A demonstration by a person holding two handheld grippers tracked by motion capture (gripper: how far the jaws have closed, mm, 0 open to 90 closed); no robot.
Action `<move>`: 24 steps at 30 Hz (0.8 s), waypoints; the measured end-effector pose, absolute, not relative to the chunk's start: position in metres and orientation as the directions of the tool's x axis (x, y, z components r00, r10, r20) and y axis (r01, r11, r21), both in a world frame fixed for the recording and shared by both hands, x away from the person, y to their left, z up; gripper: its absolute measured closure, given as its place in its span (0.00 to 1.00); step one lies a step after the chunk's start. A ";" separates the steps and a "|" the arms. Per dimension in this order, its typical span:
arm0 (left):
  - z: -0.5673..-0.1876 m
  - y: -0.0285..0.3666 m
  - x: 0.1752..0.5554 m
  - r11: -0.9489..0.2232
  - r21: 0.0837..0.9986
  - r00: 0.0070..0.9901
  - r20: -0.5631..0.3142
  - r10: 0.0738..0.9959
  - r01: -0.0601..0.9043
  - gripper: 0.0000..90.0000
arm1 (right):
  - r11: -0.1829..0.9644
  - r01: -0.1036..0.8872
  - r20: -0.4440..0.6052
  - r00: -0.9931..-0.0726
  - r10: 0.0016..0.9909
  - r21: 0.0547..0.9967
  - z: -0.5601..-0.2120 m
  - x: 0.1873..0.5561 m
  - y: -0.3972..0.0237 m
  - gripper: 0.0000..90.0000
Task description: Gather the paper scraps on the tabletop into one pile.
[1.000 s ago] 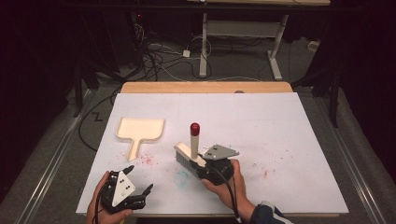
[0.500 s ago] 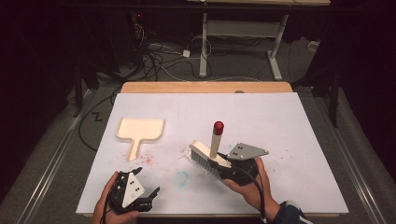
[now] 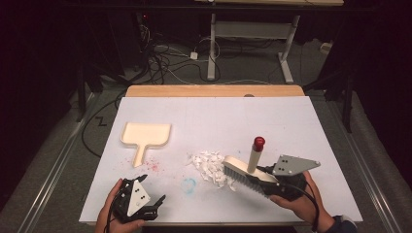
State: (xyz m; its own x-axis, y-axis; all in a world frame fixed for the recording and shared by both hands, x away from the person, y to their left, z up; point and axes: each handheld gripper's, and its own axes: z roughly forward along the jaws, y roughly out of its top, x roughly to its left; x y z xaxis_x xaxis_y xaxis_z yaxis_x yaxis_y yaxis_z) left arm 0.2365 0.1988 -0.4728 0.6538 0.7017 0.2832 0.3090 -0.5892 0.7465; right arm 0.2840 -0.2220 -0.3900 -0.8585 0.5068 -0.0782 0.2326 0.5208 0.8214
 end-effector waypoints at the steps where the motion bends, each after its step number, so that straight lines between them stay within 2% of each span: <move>1: -0.473 0.199 0.237 -0.590 0.746 0.654 0.283 0.701 0.309 0.17 | 0.527 0.239 -0.072 -0.862 0.501 0.815 -0.391 0.282 -0.227 0.75; 8: -0.473 0.198 0.237 -0.592 0.744 0.656 0.283 0.700 0.310 0.17 | 0.622 0.228 -0.086 -0.897 0.433 0.749 -0.409 0.269 -0.244 0.75; 14: -0.474 0.197 0.238 -0.598 0.741 0.664 0.284 0.692 0.307 0.17 | 0.588 0.230 -0.085 -0.885 0.459 0.776 -0.421 0.278 -0.238 0.75; 24: -0.476 0.196 0.240 -0.598 0.739 0.670 0.277 0.689 0.309 0.17 | 0.566 0.183 -0.124 -0.880 0.459 0.804 -0.428 0.308 -0.199 0.75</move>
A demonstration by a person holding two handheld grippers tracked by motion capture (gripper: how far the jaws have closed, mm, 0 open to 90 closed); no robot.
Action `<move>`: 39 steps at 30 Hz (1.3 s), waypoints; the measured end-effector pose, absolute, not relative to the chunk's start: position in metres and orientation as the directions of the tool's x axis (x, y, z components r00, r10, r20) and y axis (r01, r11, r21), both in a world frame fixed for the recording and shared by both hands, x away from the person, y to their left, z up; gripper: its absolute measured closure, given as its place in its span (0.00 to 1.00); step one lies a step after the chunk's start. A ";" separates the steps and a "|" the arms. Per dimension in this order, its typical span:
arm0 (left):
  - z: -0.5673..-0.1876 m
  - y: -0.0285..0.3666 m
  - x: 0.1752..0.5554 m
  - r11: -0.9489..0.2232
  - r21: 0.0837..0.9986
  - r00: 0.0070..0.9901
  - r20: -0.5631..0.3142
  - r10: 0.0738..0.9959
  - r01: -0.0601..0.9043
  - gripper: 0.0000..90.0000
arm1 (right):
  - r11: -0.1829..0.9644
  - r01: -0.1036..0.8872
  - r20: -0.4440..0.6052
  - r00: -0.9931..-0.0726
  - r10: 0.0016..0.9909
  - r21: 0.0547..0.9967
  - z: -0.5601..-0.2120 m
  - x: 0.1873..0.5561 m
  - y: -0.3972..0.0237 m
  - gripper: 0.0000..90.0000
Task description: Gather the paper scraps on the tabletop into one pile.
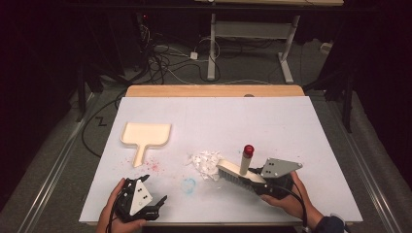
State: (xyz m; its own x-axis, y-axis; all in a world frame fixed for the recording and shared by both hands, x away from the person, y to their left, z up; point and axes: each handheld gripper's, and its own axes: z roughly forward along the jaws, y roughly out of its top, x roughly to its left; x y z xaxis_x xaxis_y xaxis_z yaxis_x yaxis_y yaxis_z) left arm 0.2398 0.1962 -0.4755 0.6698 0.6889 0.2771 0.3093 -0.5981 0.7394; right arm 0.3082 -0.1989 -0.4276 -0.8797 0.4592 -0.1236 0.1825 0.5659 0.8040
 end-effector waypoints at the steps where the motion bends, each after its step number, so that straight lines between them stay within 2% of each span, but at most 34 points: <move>1: -0.476 0.196 0.240 -0.598 0.739 0.669 0.277 0.690 0.310 0.17 | 0.568 0.176 -0.132 -0.879 0.459 0.804 -0.427 0.311 -0.195 0.75; 5: -0.476 0.196 0.239 -0.603 0.735 0.673 0.279 0.685 0.309 0.17 | 0.587 0.156 -0.144 -0.890 0.433 0.794 -0.426 0.315 -0.185 0.75; 12: -0.475 0.198 0.237 -0.598 0.740 0.664 0.282 0.692 0.309 0.17 | 0.572 0.144 -0.138 -0.897 0.420 0.808 -0.403 0.303 -0.199 0.75; 15: -0.474 0.199 0.237 -0.595 0.742 0.659 0.285 0.696 0.308 0.17 | 0.561 0.125 -0.167 -0.882 0.441 0.819 -0.393 0.296 -0.207 0.75; 20: -0.474 0.198 0.238 -0.597 0.741 0.661 0.285 0.694 0.307 0.17 | 0.531 0.153 -0.166 -0.847 0.504 0.834 -0.385 0.296 -0.219 0.75; 25: -0.474 0.198 0.239 -0.594 0.744 0.662 0.282 0.695 0.306 0.17 | 0.518 0.223 -0.175 -0.772 0.611 0.826 -0.394 0.307 -0.222 0.75; 32: -0.474 0.196 0.239 -0.603 0.737 0.666 0.287 0.688 0.305 0.17 | 0.529 0.308 -0.250 -0.626 0.739 0.791 -0.419 0.331 -0.203 0.75; 35: -0.474 0.196 0.240 -0.603 0.737 0.667 0.287 0.687 0.305 0.17 | 0.513 0.331 -0.241 -0.602 0.761 0.792 -0.430 0.340 -0.193 0.75; 39: -0.475 0.196 0.240 -0.607 0.733 0.670 0.287 0.685 0.306 0.17 | 0.507 0.333 -0.223 -0.618 0.754 0.795 -0.434 0.342 -0.171 0.75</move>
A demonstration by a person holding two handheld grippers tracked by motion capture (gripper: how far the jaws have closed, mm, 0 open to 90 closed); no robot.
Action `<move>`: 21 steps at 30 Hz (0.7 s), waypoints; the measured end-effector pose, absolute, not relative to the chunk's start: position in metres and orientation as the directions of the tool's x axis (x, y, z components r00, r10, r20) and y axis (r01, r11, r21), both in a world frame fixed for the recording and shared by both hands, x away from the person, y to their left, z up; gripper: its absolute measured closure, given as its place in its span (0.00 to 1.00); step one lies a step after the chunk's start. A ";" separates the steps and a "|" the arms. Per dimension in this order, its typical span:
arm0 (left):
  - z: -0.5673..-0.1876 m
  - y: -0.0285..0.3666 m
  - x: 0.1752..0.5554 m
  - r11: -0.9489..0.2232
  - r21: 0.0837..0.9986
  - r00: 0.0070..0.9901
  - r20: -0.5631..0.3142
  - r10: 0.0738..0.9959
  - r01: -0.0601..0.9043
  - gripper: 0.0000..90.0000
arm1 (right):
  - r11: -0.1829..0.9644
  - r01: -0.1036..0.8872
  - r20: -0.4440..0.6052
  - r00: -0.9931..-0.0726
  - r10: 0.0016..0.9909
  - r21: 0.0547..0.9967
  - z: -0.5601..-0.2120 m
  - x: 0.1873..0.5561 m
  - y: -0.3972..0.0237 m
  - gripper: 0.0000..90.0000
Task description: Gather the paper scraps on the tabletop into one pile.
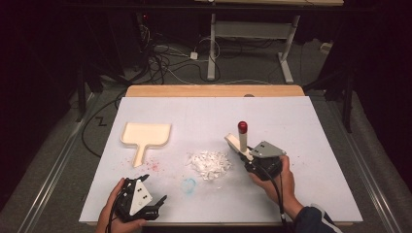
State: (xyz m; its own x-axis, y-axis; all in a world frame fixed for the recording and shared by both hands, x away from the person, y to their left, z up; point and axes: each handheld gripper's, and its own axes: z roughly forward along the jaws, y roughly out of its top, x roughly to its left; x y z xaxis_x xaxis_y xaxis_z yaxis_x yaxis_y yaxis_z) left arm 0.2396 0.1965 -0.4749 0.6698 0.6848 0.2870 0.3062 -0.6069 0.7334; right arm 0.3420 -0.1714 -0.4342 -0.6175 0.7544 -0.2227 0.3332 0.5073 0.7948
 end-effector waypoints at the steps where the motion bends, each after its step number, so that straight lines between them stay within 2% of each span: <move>1: -0.475 0.196 0.240 -0.608 0.733 0.671 0.287 0.684 0.306 0.17 | 0.505 0.335 -0.223 -0.613 0.758 0.795 -0.435 0.341 -0.165 0.75; 11: -0.474 0.198 0.238 -0.602 0.739 0.671 0.284 0.685 0.303 0.17 | 0.515 0.279 -0.224 -0.665 0.713 0.811 -0.435 0.335 -0.122 0.75; 18: -0.474 0.198 0.238 -0.600 0.740 0.668 0.283 0.688 0.304 0.17 | 0.463 0.264 -0.219 -0.620 0.753 0.846 -0.418 0.348 -0.148 0.75; 21: -0.475 0.198 0.239 -0.601 0.738 0.668 0.282 0.688 0.307 0.17 | 0.436 0.276 -0.218 -0.572 0.791 0.857 -0.417 0.358 -0.161 0.75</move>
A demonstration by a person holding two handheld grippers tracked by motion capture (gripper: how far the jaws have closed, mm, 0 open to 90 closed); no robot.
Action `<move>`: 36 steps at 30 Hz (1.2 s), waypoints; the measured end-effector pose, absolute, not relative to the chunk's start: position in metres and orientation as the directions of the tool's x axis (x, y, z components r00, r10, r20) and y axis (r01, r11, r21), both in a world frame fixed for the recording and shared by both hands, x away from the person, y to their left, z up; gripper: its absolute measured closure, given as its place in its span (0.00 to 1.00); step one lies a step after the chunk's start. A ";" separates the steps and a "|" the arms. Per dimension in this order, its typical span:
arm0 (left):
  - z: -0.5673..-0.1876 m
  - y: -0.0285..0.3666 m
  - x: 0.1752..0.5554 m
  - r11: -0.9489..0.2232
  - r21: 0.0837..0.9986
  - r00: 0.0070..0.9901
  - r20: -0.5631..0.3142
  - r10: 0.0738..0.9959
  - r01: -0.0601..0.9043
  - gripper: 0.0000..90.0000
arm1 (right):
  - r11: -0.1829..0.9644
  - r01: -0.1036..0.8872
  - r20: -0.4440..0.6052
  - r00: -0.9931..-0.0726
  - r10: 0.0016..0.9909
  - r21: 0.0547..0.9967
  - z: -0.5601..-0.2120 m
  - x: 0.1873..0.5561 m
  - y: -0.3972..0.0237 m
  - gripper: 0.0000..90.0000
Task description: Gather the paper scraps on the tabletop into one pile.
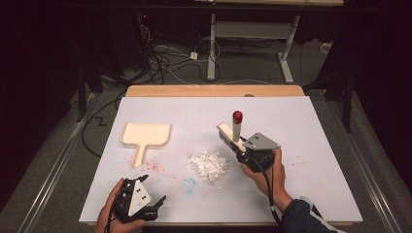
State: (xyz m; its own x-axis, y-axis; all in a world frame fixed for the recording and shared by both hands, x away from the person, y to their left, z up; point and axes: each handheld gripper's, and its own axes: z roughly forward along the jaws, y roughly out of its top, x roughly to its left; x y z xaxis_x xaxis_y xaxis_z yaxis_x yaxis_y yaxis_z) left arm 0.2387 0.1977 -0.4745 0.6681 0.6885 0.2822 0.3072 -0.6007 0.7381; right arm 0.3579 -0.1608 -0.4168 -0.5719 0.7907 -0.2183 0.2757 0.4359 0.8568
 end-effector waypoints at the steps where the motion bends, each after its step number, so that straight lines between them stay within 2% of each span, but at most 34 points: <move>1: -0.475 0.197 0.239 -0.602 0.737 0.669 0.283 0.687 0.307 0.17 | 0.431 0.287 -0.218 -0.556 0.802 0.855 -0.418 0.362 -0.164 0.75; 5: -0.475 0.196 0.240 -0.605 0.735 0.673 0.281 0.684 0.308 0.17 | 0.451 0.301 -0.259 -0.509 0.821 0.840 -0.428 0.375 -0.166 0.75; 9: -0.475 0.196 0.240 -0.605 0.735 0.675 0.280 0.682 0.307 0.17 | 0.465 0.325 -0.235 -0.551 0.801 0.823 -0.438 0.382 -0.155 0.75; 11: -0.476 0.197 0.240 -0.601 0.737 0.674 0.277 0.685 0.309 0.17 | 0.491 0.318 -0.253 -0.566 0.785 0.811 -0.439 0.379 -0.147 0.75; 24: -0.475 0.196 0.240 -0.605 0.735 0.679 0.276 0.680 0.307 0.17 | 0.461 0.308 -0.165 -0.657 0.736 0.832 -0.440 0.347 -0.090 0.75; 27: -0.475 0.197 0.240 -0.602 0.738 0.679 0.274 0.681 0.306 0.17 | 0.484 0.285 -0.203 -0.652 0.730 0.828 -0.441 0.344 -0.082 0.75; 30: -0.475 0.198 0.239 -0.600 0.739 0.676 0.274 0.684 0.307 0.17 | 0.504 0.273 -0.230 -0.649 0.726 0.819 -0.438 0.346 -0.085 0.75; 36: -0.474 0.198 0.239 -0.598 0.739 0.672 0.275 0.688 0.310 0.17 | 0.465 0.267 -0.199 -0.649 0.734 0.844 -0.425 0.351 -0.119 0.75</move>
